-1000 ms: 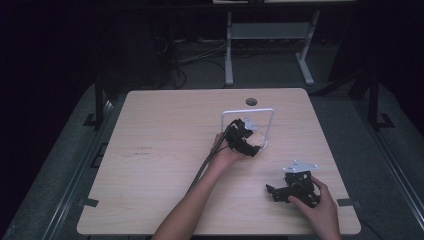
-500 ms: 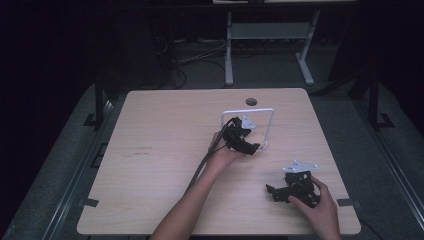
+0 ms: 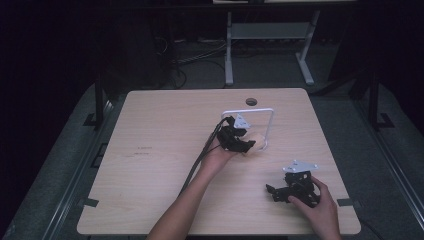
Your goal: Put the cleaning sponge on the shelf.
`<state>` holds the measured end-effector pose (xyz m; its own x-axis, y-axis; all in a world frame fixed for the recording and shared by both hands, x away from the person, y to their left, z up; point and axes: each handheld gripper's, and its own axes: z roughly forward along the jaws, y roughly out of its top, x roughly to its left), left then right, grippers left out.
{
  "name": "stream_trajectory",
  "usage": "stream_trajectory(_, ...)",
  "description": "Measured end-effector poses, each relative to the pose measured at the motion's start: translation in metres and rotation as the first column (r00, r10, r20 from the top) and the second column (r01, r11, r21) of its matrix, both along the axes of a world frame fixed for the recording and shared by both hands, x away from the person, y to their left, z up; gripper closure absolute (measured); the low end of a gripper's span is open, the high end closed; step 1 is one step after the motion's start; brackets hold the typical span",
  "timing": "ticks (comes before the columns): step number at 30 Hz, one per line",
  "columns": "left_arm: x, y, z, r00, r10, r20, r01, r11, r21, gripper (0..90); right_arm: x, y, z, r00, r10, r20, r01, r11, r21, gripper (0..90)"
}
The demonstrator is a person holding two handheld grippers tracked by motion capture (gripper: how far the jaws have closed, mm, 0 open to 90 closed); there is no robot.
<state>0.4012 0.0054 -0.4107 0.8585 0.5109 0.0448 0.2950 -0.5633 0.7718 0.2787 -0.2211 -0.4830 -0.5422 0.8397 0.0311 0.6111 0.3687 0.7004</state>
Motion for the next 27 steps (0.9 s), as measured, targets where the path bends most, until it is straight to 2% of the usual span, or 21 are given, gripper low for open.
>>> stream_trajectory(5, -0.006, 0.006, 0.007, 0.9998, -0.014, -0.013, 0.014, 0.9999, -0.008, 63.1, 0.000, 0.000, 0.000, 1.0000, 0.000, 0.001, 0.000, 1.0000, -0.003, 0.0)
stream_trajectory(8, -0.009, 0.008, 0.011, 0.9985, -0.031, -0.046, 0.030, 0.9995, -0.014, 72.3, 0.000, 0.000, 0.000, 1.0000, 0.000, 0.001, 0.000, 1.0000, -0.003, 0.0)
stream_trajectory(12, -0.013, 0.009, 0.012, 0.9928, -0.062, -0.102, 0.059, 0.9977, -0.032, 89.7, 0.000, 0.000, 0.000, 1.0000, 0.000, 0.002, 0.000, 1.0000, -0.003, 0.0)
stream_trajectory(14, -0.016, 0.009, 0.010, 0.9884, -0.077, -0.131, 0.074, 0.9969, -0.029, 89.9, 0.000, 0.000, 0.000, 1.0000, 0.000, 0.002, 0.000, 1.0000, -0.003, 0.0)
stream_trajectory(17, -0.021, 0.005, 0.005, 0.9858, -0.094, -0.139, 0.091, 0.9955, -0.028, 89.9, 0.000, 0.000, 0.000, 1.0000, 0.000, 0.001, 0.000, 1.0000, -0.003, 0.0)
stream_trajectory(18, -0.021, 0.005, 0.003, 0.9848, -0.105, -0.139, 0.104, 0.9945, -0.015, 89.9, 0.000, 0.000, 0.000, 1.0000, 0.000, 0.001, 0.000, 1.0000, -0.003, 0.0)
stream_trajectory(25, -0.021, -0.004, -0.021, 0.9801, -0.103, -0.170, 0.106, 0.9943, 0.010, 89.8, 0.000, 0.000, 0.000, 1.0000, -0.001, 0.001, 0.001, 1.0000, -0.003, 0.0)
stream_trajectory(27, -0.021, -0.006, -0.027, 0.9789, -0.090, -0.183, 0.092, 0.9957, 0.002, 89.8, 0.000, 0.000, 0.000, 1.0000, 0.000, 0.001, 0.000, 1.0000, -0.002, 0.0)
